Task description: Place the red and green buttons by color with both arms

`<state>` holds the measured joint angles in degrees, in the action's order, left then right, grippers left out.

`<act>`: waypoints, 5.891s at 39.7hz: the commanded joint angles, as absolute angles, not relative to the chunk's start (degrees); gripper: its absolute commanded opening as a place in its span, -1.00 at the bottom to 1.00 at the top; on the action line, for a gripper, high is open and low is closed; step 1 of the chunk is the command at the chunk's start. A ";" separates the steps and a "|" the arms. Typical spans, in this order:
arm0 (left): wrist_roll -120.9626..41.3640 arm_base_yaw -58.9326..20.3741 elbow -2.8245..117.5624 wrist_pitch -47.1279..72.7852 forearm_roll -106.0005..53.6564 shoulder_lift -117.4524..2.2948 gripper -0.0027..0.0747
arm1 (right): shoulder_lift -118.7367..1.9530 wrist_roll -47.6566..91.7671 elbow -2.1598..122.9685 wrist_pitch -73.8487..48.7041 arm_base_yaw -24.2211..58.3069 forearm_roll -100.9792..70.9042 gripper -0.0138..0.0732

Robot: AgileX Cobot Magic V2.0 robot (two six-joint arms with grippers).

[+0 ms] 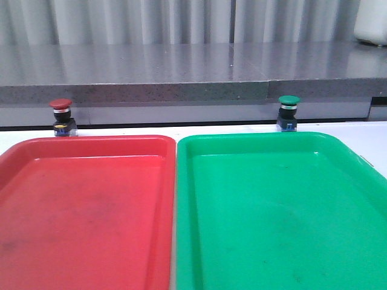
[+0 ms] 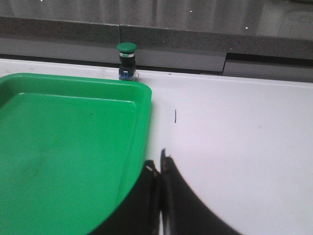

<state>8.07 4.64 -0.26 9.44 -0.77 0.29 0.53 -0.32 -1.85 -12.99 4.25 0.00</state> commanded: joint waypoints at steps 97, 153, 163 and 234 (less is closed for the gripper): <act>7.87 4.70 27.18 8.81 1.07 -22.63 0.62 | -27.80 -0.92 31.27 -12.82 4.04 -2.39 0.67; 8.45 -9.50 90.68 34.51 6.87 -105.52 0.61 | -42.39 -0.92 38.51 -8.49 4.10 -2.39 0.67; 9.46 -7.42 98.25 37.62 3.54 -113.93 0.61 | -42.39 -0.92 38.51 -8.59 4.10 -2.39 0.67; 14.84 -17.66 68.98 36.46 2.40 -87.79 -0.98 | -42.39 -0.92 38.51 -9.18 4.10 -2.39 0.67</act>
